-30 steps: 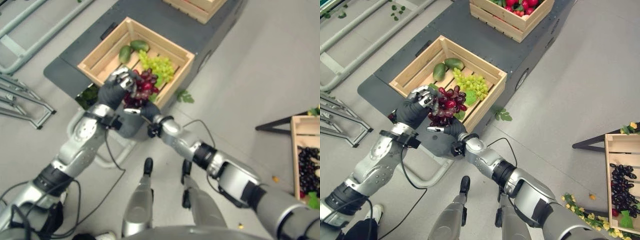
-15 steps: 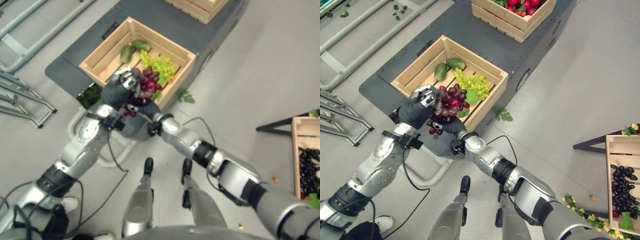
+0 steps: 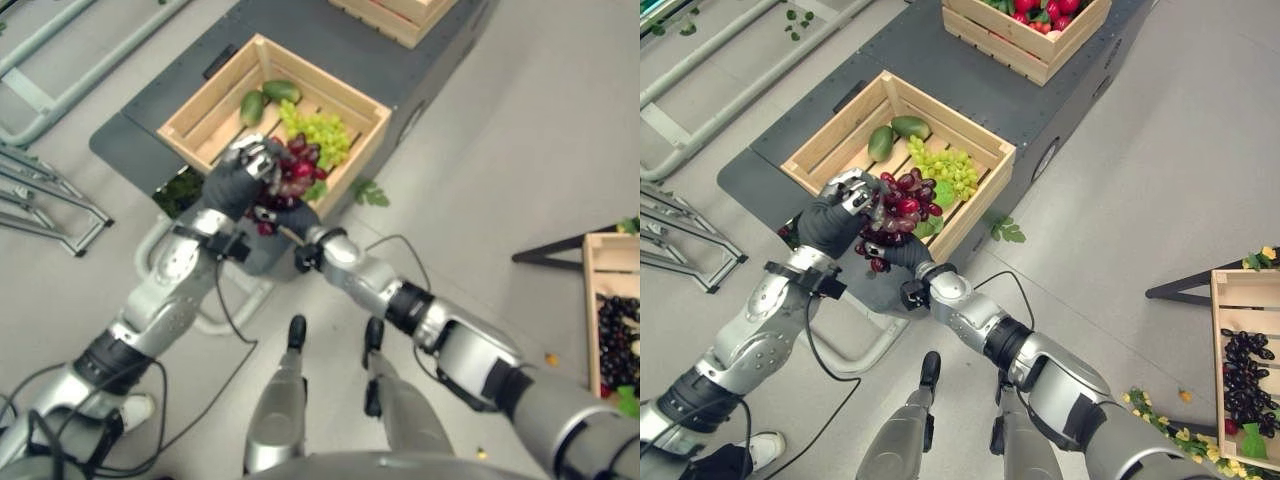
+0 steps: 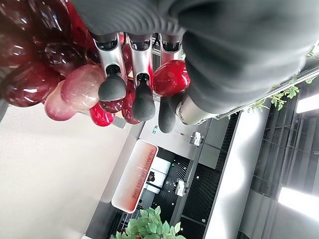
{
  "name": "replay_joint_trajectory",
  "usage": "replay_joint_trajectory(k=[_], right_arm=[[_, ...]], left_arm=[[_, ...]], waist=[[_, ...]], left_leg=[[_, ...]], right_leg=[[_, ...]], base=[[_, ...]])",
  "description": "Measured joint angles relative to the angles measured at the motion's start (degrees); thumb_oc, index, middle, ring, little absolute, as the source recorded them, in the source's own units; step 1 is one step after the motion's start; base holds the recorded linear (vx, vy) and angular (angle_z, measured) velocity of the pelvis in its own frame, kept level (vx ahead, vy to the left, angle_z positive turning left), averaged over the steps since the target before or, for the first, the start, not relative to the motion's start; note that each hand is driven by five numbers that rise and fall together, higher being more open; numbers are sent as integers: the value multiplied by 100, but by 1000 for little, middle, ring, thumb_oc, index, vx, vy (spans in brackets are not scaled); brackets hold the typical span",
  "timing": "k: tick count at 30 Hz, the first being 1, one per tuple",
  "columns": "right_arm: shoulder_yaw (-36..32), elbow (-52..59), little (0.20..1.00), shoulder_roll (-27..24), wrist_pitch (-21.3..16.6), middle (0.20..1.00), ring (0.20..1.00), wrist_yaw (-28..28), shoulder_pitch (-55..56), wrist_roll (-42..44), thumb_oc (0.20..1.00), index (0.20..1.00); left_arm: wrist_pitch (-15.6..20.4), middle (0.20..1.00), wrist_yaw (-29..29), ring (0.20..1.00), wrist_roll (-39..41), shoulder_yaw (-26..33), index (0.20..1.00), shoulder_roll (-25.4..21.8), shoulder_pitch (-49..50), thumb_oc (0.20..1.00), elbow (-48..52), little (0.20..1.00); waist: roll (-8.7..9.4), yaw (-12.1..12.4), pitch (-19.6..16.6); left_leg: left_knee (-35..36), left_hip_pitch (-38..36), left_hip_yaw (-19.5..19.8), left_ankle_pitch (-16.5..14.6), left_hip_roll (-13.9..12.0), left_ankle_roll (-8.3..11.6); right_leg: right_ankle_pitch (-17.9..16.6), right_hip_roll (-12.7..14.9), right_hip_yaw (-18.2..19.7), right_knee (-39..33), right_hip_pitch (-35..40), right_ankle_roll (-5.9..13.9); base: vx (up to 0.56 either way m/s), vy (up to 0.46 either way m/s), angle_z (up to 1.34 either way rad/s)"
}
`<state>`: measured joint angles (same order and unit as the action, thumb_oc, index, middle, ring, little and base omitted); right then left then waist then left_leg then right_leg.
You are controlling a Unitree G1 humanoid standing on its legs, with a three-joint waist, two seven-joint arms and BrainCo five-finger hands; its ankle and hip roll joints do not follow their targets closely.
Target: Pick up the fruits from the basket on one side to the basket on the other side
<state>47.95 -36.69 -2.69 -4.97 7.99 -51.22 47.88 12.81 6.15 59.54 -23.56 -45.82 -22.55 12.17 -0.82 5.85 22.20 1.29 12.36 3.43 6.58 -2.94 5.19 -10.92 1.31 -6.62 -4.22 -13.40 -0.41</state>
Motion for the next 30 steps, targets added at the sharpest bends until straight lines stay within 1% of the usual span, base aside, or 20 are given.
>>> replay_joint_trajectory(k=[3, 4, 5, 15, 25, 27, 30], right_arm=[[0, 0, 200, -2, 2, 200, 200, -1, 0, 0, 200, 200], [0, 0, 200, -2, 3, 200, 200, -1, 0, 0, 200, 200], [0, 0, 200, -3, 4, 200, 200, -1, 0, 0, 200, 200], [-2, 1, 200, -33, 29, 200, 200, -5, 0, -1, 200, 200], [-52, 5, 200, -99, 45, 200, 200, 1, 0, -130, 200, 200], [-75, 16, 200, -194, 46, 200, 200, 4, 0, -204, 200, 200], [-208, 21, 200, -405, 76, 200, 200, 9, 1, -258, 200, 200]], left_arm=[[0, 200, 0, 200, -1, 0, 200, 3, 3, 200, 0, 200], [0, 583, 0, 583, -1, 2, 583, 14, 7, 583, 0, 583], [0, 1000, 0, 1000, -1, 9, 1000, 38, 12, 1000, 0, 1000], [0, 1000, 6, 1000, -22, 46, 1000, 130, 61, 1000, 3, 1000], [40, 1000, 52, 1000, -46, 594, 1000, 563, 502, 1000, 51, 1000], [47, 1000, 64, 1000, -164, 900, 1000, 715, 746, 1000, 61, 1000], [56, 1000, 125, 1000, -275, 1095, 1000, 848, 1022, 1000, 68, 1000]], waist=[[0, 0, 0], [0, 0, 0], [0, 1, 0], [1, 2, 0], [3, 25, -1], [3, 24, -1], [3, 96, -1]], left_leg=[[0, 0, -1, 0, 0, 0], [0, -1, 0, 0, 0, 0], [0, -1, 0, 0, 0, 0], [1, -2, -1, 0, 1, 0], [2, -6, -2, -1, -2, 1], [3, -8, -4, -1, -1, 1], [5, -7, 1, -2, -4, 2]], right_leg=[[0, 0, 0, 0, 0, 0], [0, -1, 0, 0, 1, 0], [0, 0, 0, 0, 1, 0], [0, -1, -1, -1, 1, 0], [0, 1, 0, -1, 5, 0], [0, 4, 0, -3, 6, 1], [1, 2, -3, -4, 7, 1]], base=[[0, 0, 0], [0, 0, 0], [0, 0, 0], [0, 0, 0], [0, 0, 0], [0, 0, 0], [0, 0, 0]])
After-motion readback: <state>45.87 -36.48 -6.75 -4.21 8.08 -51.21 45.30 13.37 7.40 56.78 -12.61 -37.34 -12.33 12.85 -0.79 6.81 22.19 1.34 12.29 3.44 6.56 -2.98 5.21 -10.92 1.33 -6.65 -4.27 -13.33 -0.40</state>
